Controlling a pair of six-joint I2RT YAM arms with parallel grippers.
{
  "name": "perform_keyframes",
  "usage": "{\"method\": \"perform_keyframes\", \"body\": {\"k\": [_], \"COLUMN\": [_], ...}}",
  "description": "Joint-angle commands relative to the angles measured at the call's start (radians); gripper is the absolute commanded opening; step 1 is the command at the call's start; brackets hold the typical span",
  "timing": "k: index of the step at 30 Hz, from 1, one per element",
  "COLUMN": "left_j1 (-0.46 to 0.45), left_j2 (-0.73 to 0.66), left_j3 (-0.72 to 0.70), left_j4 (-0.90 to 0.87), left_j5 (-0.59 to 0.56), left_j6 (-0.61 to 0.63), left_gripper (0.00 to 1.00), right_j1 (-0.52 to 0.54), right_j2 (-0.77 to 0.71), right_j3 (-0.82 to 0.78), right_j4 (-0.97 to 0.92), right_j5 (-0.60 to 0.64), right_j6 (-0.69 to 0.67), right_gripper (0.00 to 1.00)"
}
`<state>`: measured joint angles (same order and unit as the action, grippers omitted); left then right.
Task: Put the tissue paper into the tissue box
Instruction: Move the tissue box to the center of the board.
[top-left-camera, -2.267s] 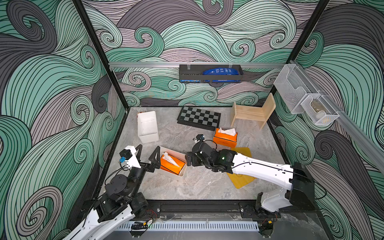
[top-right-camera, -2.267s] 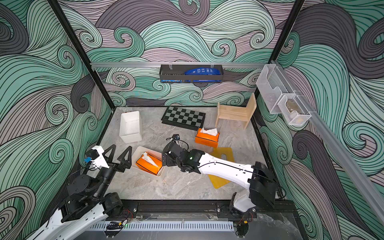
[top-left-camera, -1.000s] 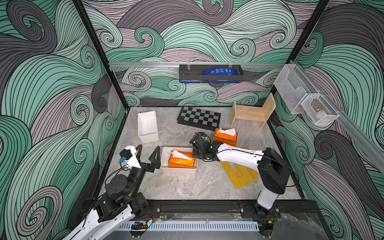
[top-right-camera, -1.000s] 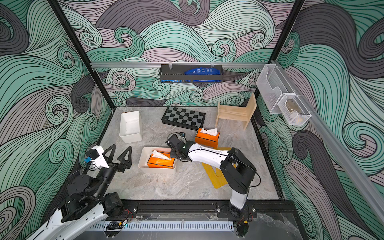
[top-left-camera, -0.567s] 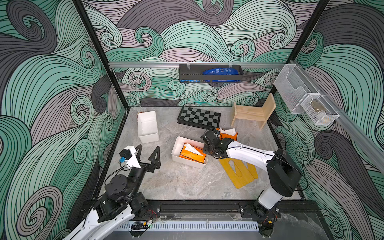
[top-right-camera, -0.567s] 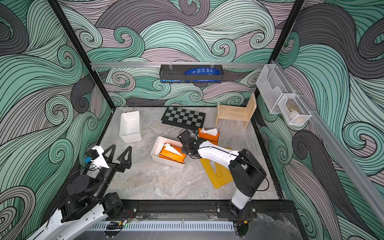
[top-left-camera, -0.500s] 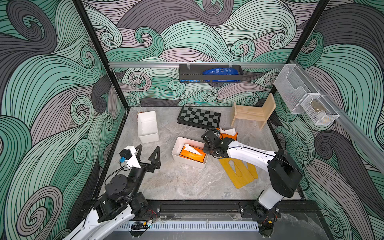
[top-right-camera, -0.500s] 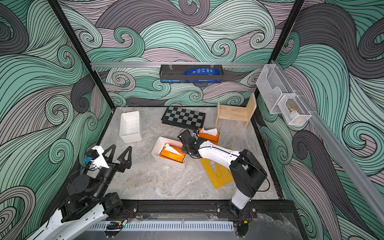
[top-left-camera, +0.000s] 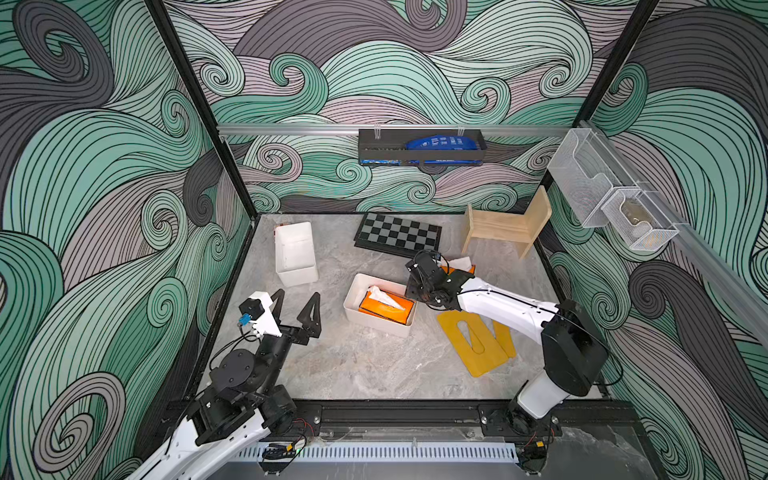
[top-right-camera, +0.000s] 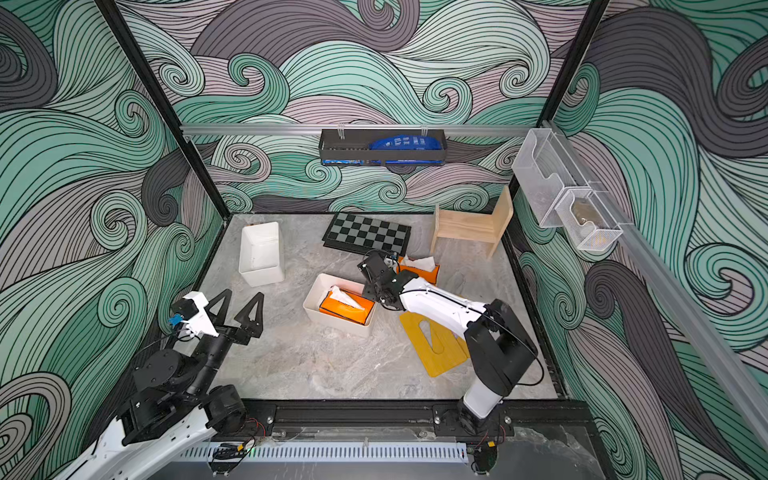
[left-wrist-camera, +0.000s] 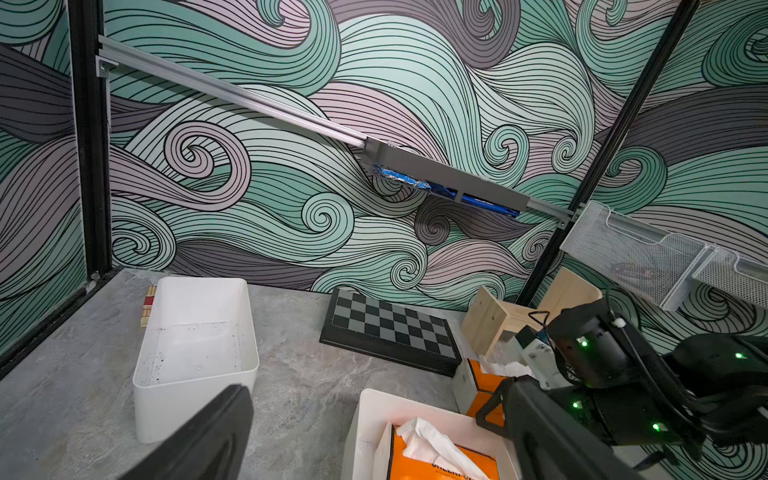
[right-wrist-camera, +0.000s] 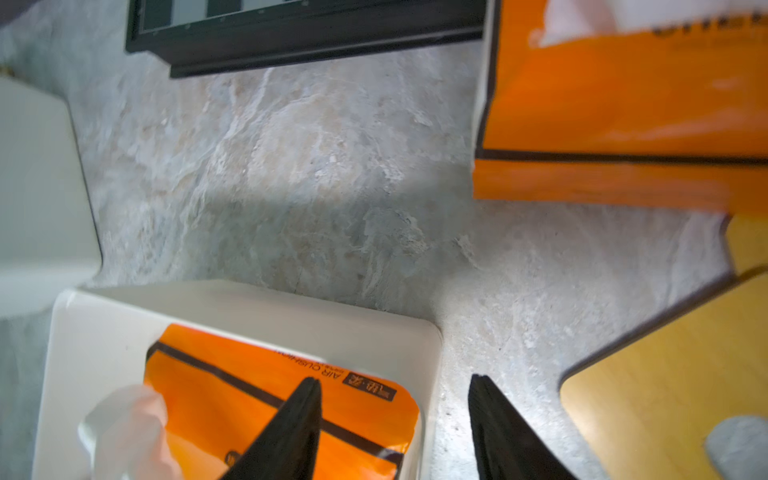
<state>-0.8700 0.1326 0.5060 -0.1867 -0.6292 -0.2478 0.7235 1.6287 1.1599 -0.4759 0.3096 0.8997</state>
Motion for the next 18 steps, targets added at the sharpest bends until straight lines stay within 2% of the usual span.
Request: {"method": "perform_keyframes", "body": {"k": [1,7,13,18], "left_j1": [0.011,0.011,0.011,0.01], "left_j2": [-0.016,-0.016,-0.016,-0.014], "left_j3": [0.0,0.0,0.0,0.0], "left_j4": [-0.004,-0.003,-0.003,-0.004], "left_j5": [-0.014,-0.013,-0.013,-0.013], "left_j6": [-0.006,-0.006,-0.006,-0.005], "left_gripper": [0.99,0.99,0.99,0.99], "right_j1": [-0.005,-0.004,-0.005,-0.003], "right_j2": [-0.081,-0.211,-0.261,-0.21], "right_j3": [0.051,0.053,0.052,0.078], "right_j4": [0.006,0.006,-0.043,-0.112], "right_j5": [-0.031,-0.173,-0.32,-0.333], "right_j6": [-0.212,-0.714,-1.053,-1.22], "right_gripper": [0.73,1.0,1.0,0.96]}}
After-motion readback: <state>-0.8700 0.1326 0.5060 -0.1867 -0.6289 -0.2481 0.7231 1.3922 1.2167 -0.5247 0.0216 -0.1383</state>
